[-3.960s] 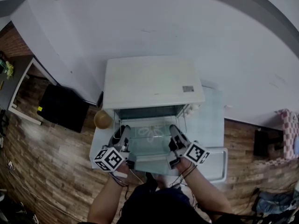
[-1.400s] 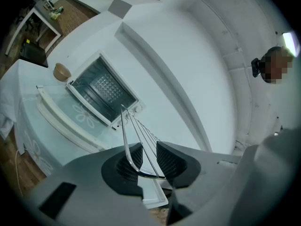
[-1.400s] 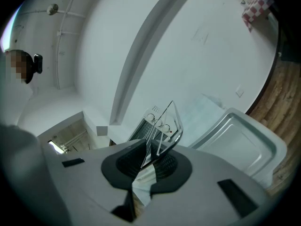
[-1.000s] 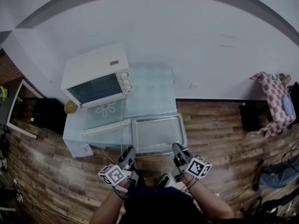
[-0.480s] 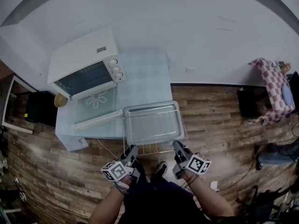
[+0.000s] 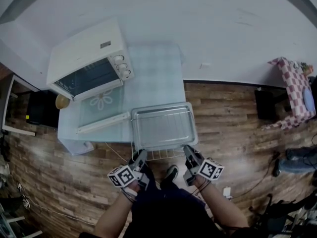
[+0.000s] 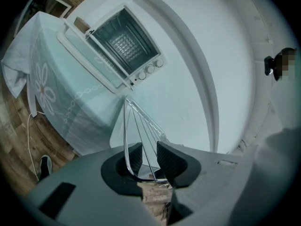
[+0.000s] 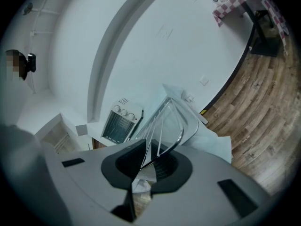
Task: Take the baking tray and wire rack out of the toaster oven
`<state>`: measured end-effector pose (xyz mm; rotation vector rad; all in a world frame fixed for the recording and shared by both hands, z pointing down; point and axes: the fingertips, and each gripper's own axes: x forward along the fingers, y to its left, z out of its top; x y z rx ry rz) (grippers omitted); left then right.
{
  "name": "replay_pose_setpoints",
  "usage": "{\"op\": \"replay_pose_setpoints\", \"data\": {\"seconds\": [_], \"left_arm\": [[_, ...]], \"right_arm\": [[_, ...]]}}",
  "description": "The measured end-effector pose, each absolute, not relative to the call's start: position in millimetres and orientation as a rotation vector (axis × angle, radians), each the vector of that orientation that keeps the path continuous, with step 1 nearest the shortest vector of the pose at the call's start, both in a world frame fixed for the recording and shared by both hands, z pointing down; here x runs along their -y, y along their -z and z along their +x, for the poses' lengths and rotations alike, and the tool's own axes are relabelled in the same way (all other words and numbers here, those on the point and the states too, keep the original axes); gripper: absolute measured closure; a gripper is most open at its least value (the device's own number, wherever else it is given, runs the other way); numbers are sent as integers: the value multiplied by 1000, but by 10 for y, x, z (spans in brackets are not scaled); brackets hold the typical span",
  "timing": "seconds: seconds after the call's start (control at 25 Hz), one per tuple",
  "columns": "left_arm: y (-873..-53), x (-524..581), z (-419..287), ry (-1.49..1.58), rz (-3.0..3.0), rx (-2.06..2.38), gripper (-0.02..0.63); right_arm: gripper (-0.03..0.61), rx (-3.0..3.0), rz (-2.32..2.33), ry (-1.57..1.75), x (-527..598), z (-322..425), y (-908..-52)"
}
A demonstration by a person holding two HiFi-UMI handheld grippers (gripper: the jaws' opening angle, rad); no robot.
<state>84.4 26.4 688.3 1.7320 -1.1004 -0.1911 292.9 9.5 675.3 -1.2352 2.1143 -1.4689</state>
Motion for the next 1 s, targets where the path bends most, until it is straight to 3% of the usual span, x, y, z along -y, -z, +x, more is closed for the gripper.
{"op": "replay_pose_setpoints", "data": {"seconds": [0.28,1.0], "left_arm": [[-7149,-367,897,117,1409,1009,499],[-7437,-51,949,68,1354,995,388]], "right_arm": [[505,-2030,-1351,1756,-231,2964,-7171],[429,-1935,-1435,1890,14,2952,-7493]]}}
